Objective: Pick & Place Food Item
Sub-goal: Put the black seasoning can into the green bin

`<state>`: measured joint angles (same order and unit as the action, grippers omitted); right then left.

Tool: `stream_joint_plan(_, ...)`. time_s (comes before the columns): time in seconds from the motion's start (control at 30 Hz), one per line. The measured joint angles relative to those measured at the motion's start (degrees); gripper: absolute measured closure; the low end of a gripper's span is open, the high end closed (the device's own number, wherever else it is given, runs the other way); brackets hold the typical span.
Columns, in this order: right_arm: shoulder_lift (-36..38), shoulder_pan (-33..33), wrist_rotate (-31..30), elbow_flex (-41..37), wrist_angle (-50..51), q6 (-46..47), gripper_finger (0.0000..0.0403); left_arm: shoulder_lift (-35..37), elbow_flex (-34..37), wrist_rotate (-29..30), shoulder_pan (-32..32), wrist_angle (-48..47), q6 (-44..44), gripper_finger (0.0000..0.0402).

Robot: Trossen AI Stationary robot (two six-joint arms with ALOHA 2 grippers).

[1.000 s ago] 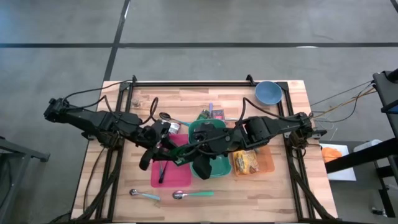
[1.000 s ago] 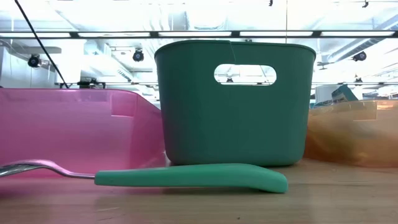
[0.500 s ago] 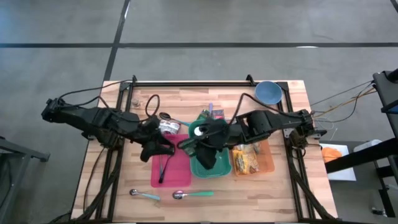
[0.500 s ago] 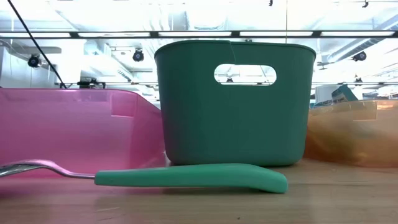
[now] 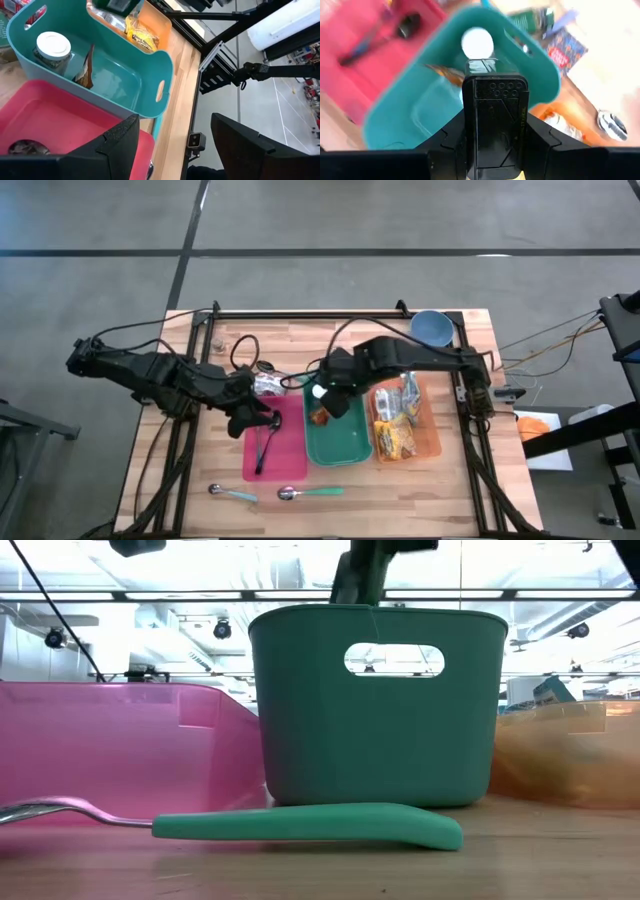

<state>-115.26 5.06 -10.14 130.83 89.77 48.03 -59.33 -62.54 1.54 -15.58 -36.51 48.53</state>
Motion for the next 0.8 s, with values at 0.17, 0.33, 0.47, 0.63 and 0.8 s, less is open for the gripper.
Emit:
stream_joint_plan(0.17, 0.0, -2.0, 2.7, -11.3, -3.6, -1.3, 0.0286, 0.0, 0.0, 0.0, -0.9, -1.0, 0.1, 0.0155)
stream_joint_plan(0.33, 0.5, -3.0, 4.2, -20.4, -12.1, -2.4, 0.0286, 0.0, 0.0, 0.0, -1.6, -1.3, 0.1, 0.0155)
stream_joint_plan(0.47, 0.5, -3.1, 4.2, -25.9, -18.2, -2.8, 0.0286, 0.0, 0.0, 0.0, -1.6, -1.3, 0.1, 0.0155)
stream_joint_plan(0.63, 0.5, -3.1, 2.4, -30.7, -23.1, -3.2, 0.0286, 0.0, 0.0, 0.0, -1.6, -1.3, -0.1, 0.0155)
stream_joint_plan(0.8, 0.5, -2.9, 1.0, -33.4, -25.2, -5.3, 0.0286, 0.0, 0.0, 0.0, -1.6, -1.3, -0.2, 0.0155)
